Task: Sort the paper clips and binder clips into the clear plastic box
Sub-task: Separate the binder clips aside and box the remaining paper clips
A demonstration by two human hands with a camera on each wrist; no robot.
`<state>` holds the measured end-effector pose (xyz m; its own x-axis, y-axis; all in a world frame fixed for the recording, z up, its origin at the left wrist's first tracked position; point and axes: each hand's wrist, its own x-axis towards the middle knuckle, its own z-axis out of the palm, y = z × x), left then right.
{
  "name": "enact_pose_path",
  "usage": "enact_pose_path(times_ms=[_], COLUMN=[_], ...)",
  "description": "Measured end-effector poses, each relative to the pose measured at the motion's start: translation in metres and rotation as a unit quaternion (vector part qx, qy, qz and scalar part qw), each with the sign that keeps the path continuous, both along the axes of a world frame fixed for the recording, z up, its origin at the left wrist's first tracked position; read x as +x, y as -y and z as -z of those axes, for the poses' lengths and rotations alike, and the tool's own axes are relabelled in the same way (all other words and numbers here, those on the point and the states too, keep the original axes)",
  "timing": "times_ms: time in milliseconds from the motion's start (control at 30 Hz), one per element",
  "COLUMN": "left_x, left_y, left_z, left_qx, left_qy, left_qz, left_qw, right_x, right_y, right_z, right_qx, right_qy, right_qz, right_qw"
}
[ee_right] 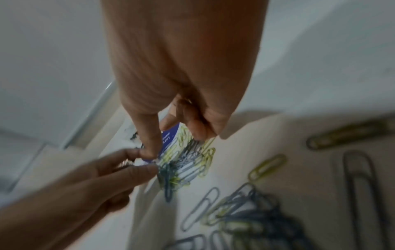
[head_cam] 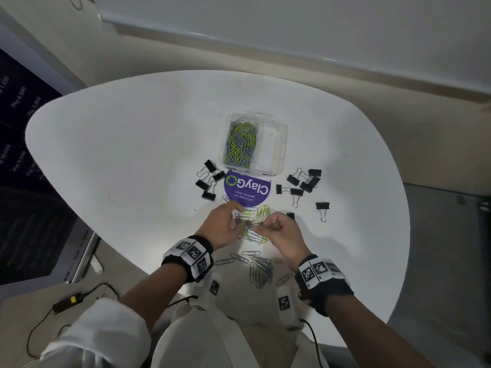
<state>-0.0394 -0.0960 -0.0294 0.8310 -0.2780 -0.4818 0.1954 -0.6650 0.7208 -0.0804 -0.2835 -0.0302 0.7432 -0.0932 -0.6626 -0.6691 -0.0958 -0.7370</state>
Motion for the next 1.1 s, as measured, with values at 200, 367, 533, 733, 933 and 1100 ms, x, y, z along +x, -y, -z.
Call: enact_pose_path(times_ms=[200, 367, 533, 733, 933, 1100], left_x=[0.004, 0.008, 0.010, 0.006, 0.012, 0.018], left_y=[0.006, 0.004, 0.002, 0.003, 0.007, 0.012], left_z=[0.015, 0.014, 0.016, 0.012, -0.001, 0.002], left_qx=[0.089, 0.101, 0.069, -0.037, -0.150, -0.152], left_qy=[0.147, 0.149, 0.106, 0.018, -0.117, -0.190], left_qz=[0.154, 0.160, 0.120, -0.042, -0.228, -0.274], left_qw=[0.973, 0.971, 0.985, 0.998, 0.955, 0.930], right_x=[0.004, 0.003, 0.001, -0.002, 0.000, 0.006], right_y=[0.002, -0.003, 0.000, 0.004, 0.006, 0.006], right_z=[0.009, 0.014, 0.018, 0.008, 0.006, 0.004], right_qx=[-0.192, -0.244, -0.223, -0.089, 0.035, 0.101], right_qy=[0.133, 0.171, 0.174, 0.116, 0.044, -0.040], right_qz=[-0.230, -0.274, -0.263, -0.168, -0.058, 0.028], right_qw=[0.945, 0.914, 0.922, 0.975, 0.997, 0.994])
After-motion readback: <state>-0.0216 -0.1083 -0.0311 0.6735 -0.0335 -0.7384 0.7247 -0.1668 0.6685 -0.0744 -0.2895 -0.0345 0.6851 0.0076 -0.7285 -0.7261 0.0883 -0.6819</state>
